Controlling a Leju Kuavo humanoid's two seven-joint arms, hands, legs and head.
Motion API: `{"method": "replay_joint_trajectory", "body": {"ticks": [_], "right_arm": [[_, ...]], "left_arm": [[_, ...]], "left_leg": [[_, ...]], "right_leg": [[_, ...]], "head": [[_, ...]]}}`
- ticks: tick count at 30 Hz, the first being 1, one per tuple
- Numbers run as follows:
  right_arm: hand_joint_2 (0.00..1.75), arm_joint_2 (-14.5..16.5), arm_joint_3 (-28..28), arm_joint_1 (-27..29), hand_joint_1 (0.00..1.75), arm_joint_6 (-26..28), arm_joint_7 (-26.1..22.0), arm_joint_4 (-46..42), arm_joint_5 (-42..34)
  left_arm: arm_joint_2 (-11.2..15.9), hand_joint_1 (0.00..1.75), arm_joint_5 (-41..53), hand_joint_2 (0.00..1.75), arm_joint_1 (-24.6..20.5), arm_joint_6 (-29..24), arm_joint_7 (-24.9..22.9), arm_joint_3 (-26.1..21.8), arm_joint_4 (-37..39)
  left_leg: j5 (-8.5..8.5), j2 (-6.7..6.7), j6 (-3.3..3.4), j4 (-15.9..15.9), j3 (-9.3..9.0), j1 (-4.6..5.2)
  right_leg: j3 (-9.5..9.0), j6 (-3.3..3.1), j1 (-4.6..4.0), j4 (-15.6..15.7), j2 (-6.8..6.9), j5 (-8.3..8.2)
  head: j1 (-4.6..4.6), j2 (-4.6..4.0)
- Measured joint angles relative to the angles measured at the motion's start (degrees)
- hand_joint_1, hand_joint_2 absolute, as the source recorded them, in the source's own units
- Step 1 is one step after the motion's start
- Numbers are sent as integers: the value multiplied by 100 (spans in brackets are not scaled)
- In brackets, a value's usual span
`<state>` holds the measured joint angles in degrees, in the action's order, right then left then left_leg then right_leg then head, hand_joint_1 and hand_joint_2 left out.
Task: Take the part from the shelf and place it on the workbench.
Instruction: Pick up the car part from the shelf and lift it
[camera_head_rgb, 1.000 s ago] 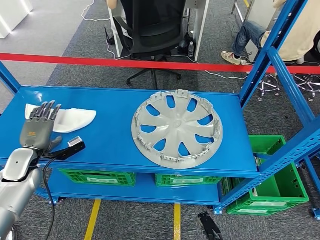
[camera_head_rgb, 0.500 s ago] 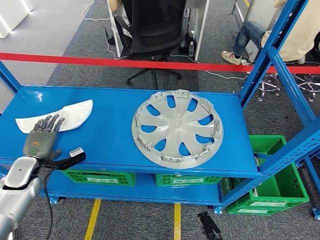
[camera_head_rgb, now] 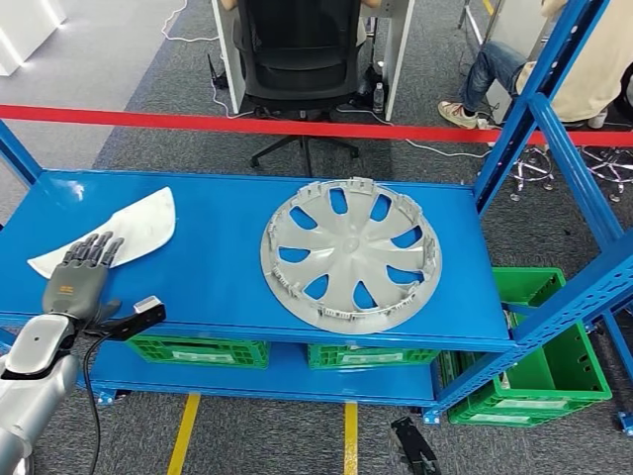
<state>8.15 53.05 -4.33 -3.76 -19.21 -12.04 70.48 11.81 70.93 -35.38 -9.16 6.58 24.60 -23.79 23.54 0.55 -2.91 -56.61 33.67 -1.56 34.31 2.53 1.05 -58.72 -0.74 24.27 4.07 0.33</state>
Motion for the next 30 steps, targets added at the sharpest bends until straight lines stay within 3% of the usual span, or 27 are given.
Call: {"method": "replay_joint_trajectory", "body": {"ticks": [8,20,30], "right_arm": [[175,0,2,17,0,34,2,0,-75],[175,0,2,37,0,28,2,0,-90],[175,0,2,49,0,28,2,0,-125]], "left_arm": [[69,0,75,175,2,-250,-678,1,15],[203,0,321,175,-11,-775,-888,1,32],[298,0,374,175,-34,-736,-1058,-31,32]], "left_leg": [[0,0,0,0,0,0],[0,0,0,0,2,0],[0,-1,0,0,4,0]], "right_leg": [[2,0,0,0,0,0],[8,0,0,0,-2,0],[8,0,0,0,-2,0]], "head": [[0,0],[0,0],[0,0]]}}
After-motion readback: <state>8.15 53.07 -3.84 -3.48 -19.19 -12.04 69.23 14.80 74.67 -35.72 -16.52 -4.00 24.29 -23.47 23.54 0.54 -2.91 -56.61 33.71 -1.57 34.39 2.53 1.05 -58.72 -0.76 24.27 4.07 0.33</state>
